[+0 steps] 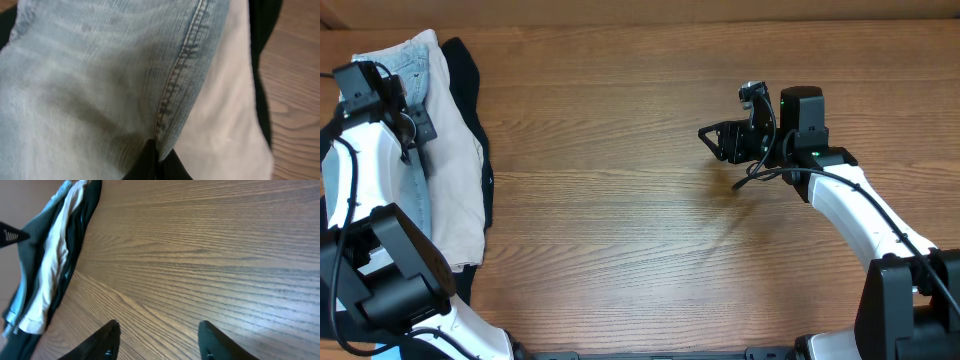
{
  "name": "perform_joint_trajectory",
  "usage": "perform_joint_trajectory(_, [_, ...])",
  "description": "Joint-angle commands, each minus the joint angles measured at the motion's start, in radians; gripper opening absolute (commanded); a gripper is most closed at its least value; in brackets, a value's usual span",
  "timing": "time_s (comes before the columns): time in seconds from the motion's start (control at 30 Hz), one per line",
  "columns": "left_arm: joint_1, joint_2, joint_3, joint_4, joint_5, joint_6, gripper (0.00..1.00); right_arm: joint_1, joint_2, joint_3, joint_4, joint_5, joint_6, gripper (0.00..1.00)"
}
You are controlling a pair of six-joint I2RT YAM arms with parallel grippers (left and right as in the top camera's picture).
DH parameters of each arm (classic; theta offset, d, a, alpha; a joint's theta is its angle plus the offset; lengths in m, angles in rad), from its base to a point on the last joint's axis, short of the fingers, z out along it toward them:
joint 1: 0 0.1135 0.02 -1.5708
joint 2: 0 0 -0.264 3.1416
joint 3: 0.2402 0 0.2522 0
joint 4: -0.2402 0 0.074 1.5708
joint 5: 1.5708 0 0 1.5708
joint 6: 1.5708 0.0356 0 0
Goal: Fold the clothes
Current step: 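Drag the denim shorts with the left gripper to the table center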
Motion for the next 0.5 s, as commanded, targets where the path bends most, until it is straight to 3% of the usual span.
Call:
perform_joint_trajectory(0.0, [-0.061,-0.091,0.132,-0.048,0.051,-0.054,0.04,-0.028,-0.047,0.021,0.005,-0.018,0.066,0.5])
perform_joint_trajectory(0.27, [-0.303,-0.134,0.347,-0.282,0.069,-0.058,0.04,-0.162,-0.287,0.021,-0.182,-0.08,0.09,0.42])
perform_joint_trajectory(0.47, [-0.558,-0.105,0.351,-0.286,0.129,-0.108,0.04,-0.311,-0.502,0.021,-0.377,-0.075,0.085,0.42])
